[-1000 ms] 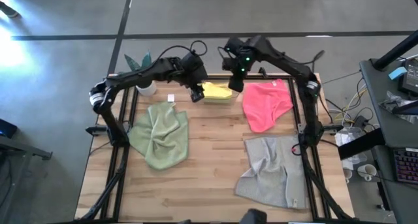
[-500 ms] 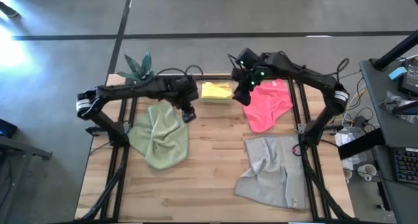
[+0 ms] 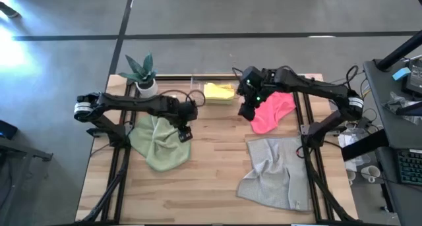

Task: Fold microfiber towels
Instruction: Fold the gray microfiber cloth

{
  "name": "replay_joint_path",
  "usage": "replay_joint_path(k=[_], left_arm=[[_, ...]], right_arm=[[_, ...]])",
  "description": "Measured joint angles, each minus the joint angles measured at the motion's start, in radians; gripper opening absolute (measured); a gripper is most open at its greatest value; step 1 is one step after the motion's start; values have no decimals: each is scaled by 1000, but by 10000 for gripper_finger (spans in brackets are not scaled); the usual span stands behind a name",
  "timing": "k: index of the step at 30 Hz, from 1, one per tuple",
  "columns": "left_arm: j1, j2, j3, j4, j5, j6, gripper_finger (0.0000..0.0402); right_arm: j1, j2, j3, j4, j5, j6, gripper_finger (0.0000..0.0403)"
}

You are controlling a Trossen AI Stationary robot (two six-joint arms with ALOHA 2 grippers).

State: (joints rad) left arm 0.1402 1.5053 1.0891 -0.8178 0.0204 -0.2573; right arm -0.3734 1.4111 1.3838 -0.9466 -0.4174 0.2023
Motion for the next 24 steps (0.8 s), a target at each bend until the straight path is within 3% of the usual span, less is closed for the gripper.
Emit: replay_joint_path(k=[11,15,21,24], left_arm=[[-211,0,-71,233,0,-119,189],[-251,1,-70,321,-4,-129,189],[-273,2,-71,402,-9,-130,189],[-274,2,-72,402,-11,-129,189]], right_arm=[[250,-53,-212,5,145,297,119],[383,-67,-278,24,242,451,115],[566,-69,-365,106,288,681,114],[623,-69,-394,128,441,784,111]])
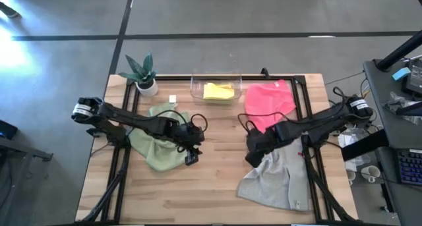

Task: Fold microfiber towels
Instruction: Fold the gray microfiber cloth

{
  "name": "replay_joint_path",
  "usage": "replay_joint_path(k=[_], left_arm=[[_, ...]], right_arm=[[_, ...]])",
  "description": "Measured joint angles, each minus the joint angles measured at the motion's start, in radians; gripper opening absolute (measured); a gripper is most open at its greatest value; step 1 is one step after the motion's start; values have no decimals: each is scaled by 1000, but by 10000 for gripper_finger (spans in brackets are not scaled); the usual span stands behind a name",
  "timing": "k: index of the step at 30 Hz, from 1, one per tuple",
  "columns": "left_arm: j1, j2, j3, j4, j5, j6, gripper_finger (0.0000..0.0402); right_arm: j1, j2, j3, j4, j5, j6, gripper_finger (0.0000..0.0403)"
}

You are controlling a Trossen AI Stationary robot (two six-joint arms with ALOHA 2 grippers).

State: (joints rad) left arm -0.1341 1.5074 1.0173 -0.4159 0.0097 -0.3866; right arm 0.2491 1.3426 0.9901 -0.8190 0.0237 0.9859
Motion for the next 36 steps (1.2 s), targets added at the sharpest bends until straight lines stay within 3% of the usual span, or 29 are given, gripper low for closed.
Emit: replay_joint_path(k=[3,5,16,23,29,36], left_arm=[[0,0,-1,1,0,0,189],[0,0,-1,10,0,0,189],[-4,-24,-1,-5,-11,-26,189],[-6,-69,0,-20,-16,-27,189],[-5,-88,0,-19,-19,-27,189],[-5,-89,0,-93,-30,-24,189]], right_arm=[[8,0,-23,2,176,88,106],[-10,0,-46,3,226,131,103],[-34,7,-204,200,132,210,88],[-33,110,-207,210,75,210,88],[-34,219,-143,232,69,200,88],[-72,412,26,234,69,90,88]])
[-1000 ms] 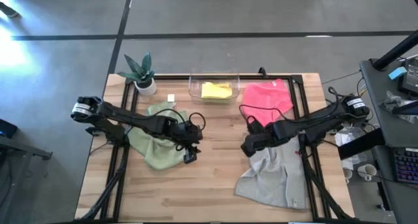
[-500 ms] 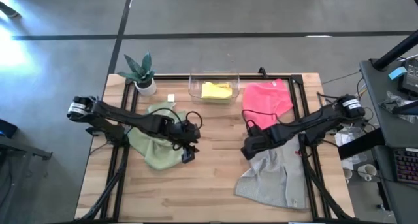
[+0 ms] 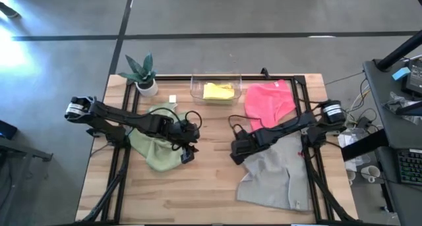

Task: Fold microfiber towels
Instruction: Fold the gray microfiber cloth

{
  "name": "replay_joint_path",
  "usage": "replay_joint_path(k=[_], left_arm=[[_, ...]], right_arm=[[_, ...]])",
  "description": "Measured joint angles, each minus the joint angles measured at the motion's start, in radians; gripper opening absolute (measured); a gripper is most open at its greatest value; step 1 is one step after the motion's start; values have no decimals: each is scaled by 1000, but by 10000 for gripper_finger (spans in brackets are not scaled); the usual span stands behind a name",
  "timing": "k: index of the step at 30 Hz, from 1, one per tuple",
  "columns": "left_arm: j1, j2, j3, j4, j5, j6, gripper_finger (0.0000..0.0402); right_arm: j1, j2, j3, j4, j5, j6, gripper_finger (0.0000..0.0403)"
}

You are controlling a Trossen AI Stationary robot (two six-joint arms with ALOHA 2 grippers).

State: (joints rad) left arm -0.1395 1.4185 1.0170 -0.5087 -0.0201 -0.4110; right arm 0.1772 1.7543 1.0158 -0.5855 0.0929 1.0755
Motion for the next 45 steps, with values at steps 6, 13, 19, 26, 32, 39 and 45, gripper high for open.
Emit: replay_joint_path(k=[6,13,19,26,32,39,45], left_arm=[[0,0,1,-204,-17,-2,189],[0,-13,1,-392,-77,-24,189],[-1,-35,2,-388,-82,-29,189],[-6,-47,2,-348,-92,-29,189],[-28,-47,-1,-219,-92,-30,189],[-47,-29,-8,-26,-122,-80,189],[-74,39,-8,94,-150,-52,189]], right_arm=[[-53,155,216,3,-8,-157,88],[-95,269,419,4,-22,-260,88],[-140,366,567,8,-75,-316,88],[-187,404,697,5,-109,-393,88],[-199,316,695,2,-121,-416,88],[-195,158,642,-128,-44,-450,88],[-178,-37,545,-248,22,-485,88]])
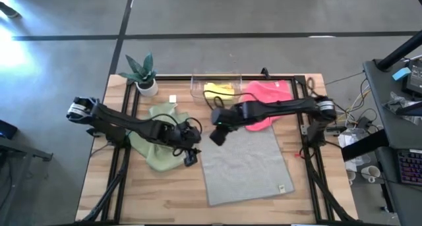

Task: Fold microfiber towels
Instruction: Fold the gray microfiber cloth

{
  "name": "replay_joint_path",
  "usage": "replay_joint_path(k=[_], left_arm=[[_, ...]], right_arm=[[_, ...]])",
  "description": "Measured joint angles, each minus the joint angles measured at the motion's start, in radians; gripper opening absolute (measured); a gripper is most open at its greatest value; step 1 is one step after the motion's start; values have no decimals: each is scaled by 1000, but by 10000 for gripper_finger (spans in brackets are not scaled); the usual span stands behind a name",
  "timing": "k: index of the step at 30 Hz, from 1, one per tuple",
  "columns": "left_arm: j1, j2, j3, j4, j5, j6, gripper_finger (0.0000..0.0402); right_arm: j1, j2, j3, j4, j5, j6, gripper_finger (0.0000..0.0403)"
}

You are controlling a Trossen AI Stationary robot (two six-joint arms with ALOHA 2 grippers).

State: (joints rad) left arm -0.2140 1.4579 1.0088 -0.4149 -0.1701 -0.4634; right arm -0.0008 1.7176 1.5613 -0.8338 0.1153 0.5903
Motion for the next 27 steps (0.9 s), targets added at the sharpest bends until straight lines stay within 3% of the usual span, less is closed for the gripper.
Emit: replay_joint_path(k=[6,14,21,27], left_arm=[[-26,113,1,169,-16,0,189],[-70,252,4,265,-49,-71,189],[-95,362,7,272,-46,-116,189],[-93,378,8,201,-50,-116,189]], right_arm=[[46,-196,-147,2,2,0,88],[113,-348,-372,53,44,108,89],[149,-419,-490,66,42,178,87],[192,-443,-534,68,42,217,86]])
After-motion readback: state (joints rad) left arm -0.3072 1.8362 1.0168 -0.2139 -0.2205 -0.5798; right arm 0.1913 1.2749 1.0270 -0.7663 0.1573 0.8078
